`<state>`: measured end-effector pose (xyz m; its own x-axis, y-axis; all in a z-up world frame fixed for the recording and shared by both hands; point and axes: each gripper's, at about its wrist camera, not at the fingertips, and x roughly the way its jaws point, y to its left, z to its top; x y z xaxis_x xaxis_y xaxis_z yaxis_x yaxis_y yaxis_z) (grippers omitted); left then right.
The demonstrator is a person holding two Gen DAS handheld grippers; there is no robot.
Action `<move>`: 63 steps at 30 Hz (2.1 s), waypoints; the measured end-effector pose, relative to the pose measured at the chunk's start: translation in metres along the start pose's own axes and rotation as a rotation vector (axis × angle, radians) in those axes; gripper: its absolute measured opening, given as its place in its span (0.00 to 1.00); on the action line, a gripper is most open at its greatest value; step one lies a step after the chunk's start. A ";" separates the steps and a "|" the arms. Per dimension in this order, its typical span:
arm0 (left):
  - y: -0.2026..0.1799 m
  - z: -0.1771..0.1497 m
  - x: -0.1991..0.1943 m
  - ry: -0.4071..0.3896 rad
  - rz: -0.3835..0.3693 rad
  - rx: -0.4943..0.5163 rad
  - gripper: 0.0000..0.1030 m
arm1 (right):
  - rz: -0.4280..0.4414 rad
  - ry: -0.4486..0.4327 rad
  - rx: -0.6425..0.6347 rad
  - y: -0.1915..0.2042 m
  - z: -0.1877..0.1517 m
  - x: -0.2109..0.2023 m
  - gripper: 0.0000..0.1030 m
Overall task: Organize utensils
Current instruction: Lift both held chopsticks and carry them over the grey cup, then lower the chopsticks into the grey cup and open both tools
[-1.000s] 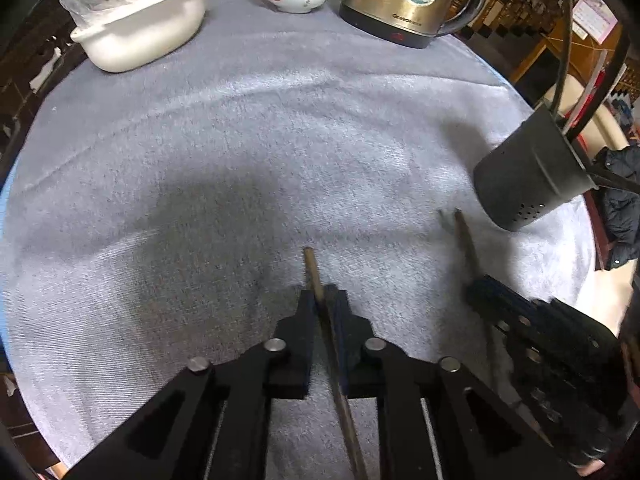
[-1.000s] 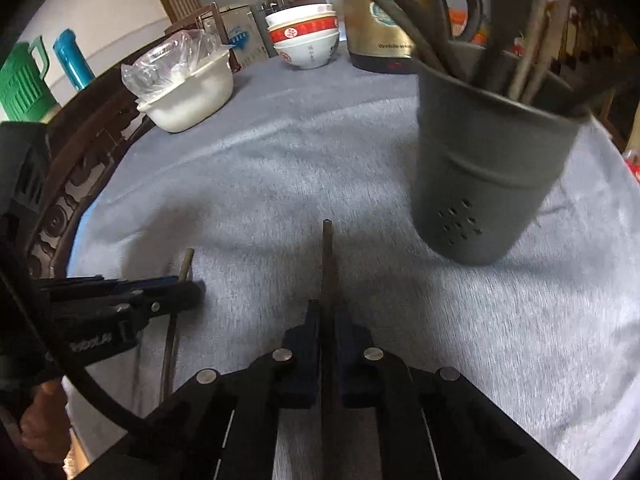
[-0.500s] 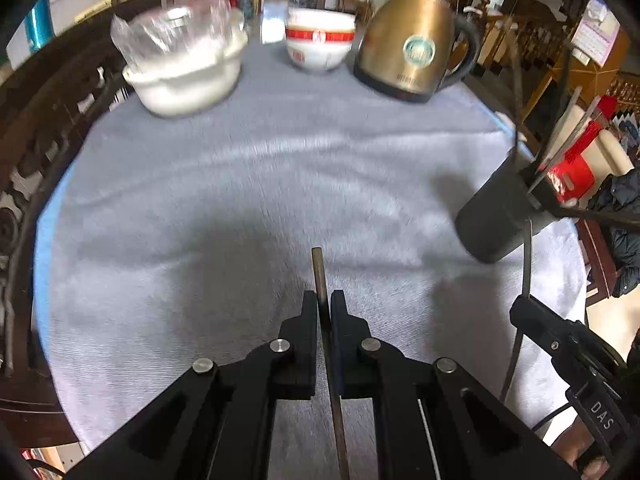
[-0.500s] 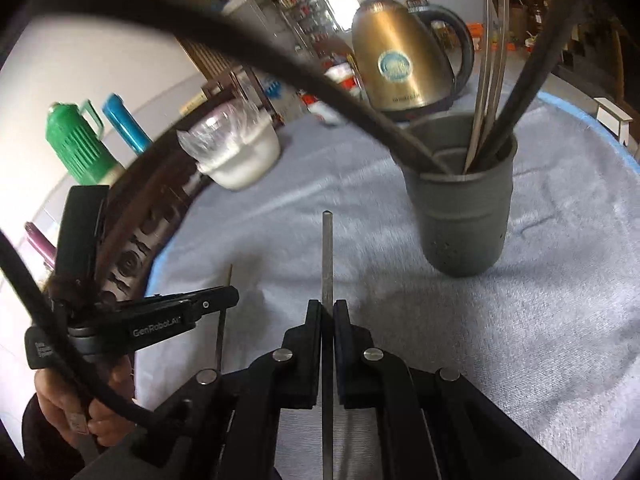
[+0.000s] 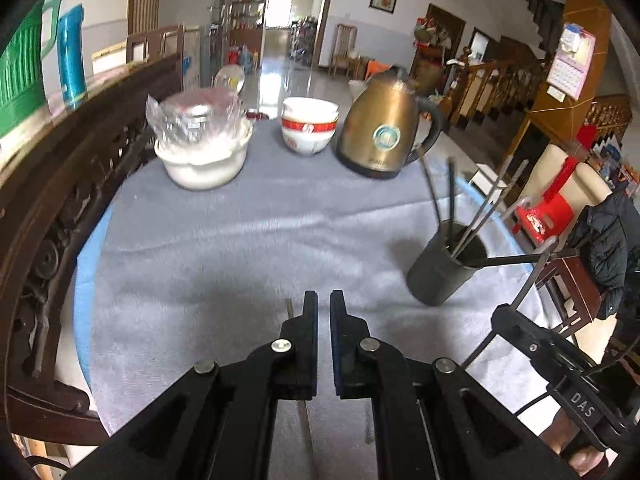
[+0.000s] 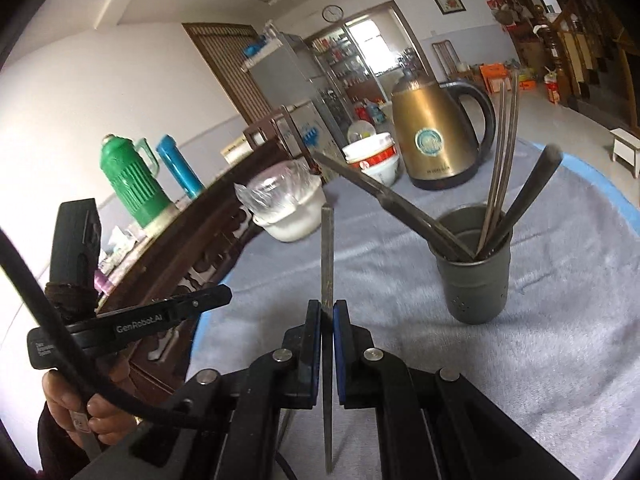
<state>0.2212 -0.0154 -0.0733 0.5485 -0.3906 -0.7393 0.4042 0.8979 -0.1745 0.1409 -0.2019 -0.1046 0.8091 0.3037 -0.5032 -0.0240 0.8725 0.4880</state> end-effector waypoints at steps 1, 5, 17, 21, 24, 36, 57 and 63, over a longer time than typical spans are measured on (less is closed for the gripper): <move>-0.001 0.000 -0.002 -0.003 0.002 0.011 0.06 | 0.000 -0.005 0.000 0.000 0.000 -0.002 0.06; 0.014 0.001 0.018 0.062 0.041 -0.028 0.05 | -0.003 -0.019 0.003 -0.003 0.001 -0.012 0.06; 0.045 -0.012 0.141 0.394 0.042 -0.161 0.29 | -0.003 -0.018 0.022 -0.012 -0.001 -0.017 0.06; 0.043 -0.013 0.163 0.452 0.031 -0.167 0.29 | -0.007 -0.014 0.033 -0.016 -0.003 -0.016 0.06; 0.043 -0.016 0.175 0.475 0.038 -0.175 0.29 | -0.003 -0.012 0.041 -0.019 -0.003 -0.016 0.06; 0.034 -0.021 0.176 0.423 0.078 -0.145 0.05 | -0.014 -0.025 0.033 -0.017 -0.003 -0.017 0.06; -0.031 0.030 -0.010 -0.031 -0.006 -0.020 0.05 | -0.050 -0.210 -0.010 -0.009 0.028 -0.075 0.06; -0.044 0.052 -0.040 -0.111 -0.029 -0.004 0.05 | -0.047 -0.286 -0.004 -0.011 0.054 -0.100 0.06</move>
<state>0.2196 -0.0502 -0.0019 0.6144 -0.4367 -0.6571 0.4182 0.8865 -0.1981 0.0921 -0.2626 -0.0210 0.9420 0.1435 -0.3035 0.0155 0.8845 0.4663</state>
